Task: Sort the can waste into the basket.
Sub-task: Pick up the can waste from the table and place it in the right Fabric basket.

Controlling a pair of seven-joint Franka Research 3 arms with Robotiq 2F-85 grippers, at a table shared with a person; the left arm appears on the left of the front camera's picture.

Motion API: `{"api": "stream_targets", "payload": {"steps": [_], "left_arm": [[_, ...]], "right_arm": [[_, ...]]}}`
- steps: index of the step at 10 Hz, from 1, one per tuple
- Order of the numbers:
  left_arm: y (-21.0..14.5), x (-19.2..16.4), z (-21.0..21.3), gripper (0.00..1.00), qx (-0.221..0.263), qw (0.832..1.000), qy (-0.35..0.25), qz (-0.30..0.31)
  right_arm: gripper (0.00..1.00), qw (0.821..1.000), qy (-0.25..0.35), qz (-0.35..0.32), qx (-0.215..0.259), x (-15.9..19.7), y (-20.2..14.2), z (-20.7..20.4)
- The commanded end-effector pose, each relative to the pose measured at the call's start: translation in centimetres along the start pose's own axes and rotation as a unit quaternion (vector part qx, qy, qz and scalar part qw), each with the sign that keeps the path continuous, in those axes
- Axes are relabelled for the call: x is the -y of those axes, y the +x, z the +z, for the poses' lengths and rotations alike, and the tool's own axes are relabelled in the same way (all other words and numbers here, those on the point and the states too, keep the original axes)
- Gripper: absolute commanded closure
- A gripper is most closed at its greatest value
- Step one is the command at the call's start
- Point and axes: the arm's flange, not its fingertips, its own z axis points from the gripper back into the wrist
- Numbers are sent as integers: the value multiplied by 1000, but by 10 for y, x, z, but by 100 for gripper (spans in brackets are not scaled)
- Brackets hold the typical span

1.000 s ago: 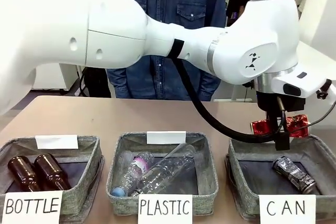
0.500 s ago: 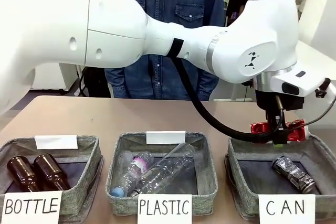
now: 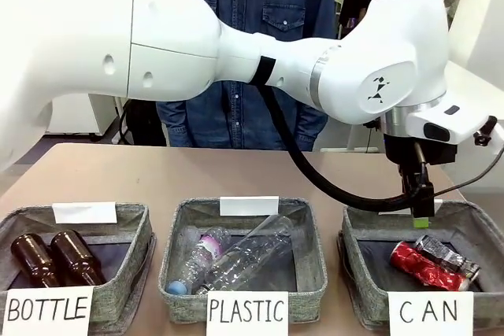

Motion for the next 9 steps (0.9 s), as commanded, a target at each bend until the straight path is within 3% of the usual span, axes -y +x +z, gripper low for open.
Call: {"api": "stream_targets", "payload": {"steps": [1,3,4,5,6,7,9], "left_arm": [[-16,3,12,0,2,1000,0,6],[-26,0,27,0,-32,999,-11,5],[-40,-3,46,0,-58,998,-27,9],[-64,-3,75,0,-79,995,-58,34],[-92,-4,109,0,-57,983,-120,124],[-132,1,146,0,-14,943,-199,266],[-207,38,192,0,-2,897,-215,385]], "right_arm": [[0,1000,5,2,3,-3,-3,-1],[0,1000,0,0,0,0,0,0],[0,999,28,26,18,-10,-13,18],[0,998,40,42,-3,-10,-15,5],[0,998,26,44,-46,-2,-10,-23],[0,992,-30,63,-103,1,-7,-52],[0,976,-35,81,-198,-14,1,-97]]}}
